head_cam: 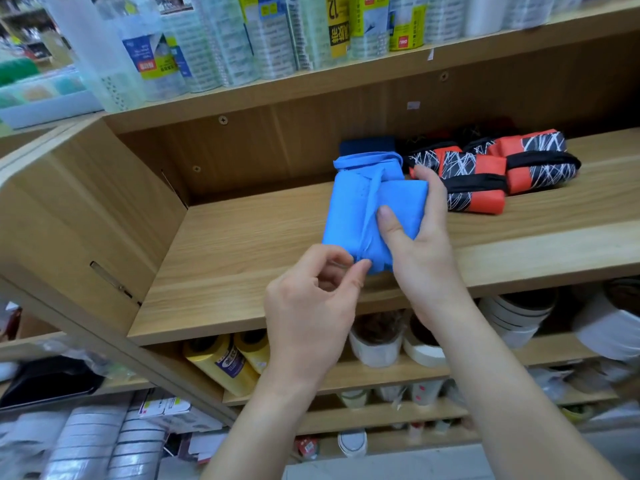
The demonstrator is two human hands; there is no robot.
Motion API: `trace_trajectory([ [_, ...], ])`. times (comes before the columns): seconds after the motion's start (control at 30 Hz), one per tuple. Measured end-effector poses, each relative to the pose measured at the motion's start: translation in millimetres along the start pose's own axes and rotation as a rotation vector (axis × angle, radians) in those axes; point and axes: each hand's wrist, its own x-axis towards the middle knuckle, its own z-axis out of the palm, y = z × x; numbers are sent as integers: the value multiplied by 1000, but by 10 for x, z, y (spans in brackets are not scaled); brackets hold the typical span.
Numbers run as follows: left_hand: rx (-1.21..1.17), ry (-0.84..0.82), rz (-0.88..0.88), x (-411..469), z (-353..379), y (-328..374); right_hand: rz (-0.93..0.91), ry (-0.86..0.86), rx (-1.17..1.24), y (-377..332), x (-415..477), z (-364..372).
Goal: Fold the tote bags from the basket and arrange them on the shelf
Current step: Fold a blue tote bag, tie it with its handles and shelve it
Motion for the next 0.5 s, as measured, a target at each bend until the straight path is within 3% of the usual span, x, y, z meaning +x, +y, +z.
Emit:
trace_trajectory([
  [0.13, 100, -72, -17, 263, -187, -22, -30, -282, -107, -78, 73, -171],
  [0.3, 20, -629, -164, 660, -358, -14, -37, -612, -144, -265, 168, -370],
  [0.4, -218, -791, -352, 731, -384, -27, -19, -509, -55, -286, 210, -394],
  [0.5, -306, -750, -476, 731, -307, -84, -39, -352, -42, -237, 253, -312],
])
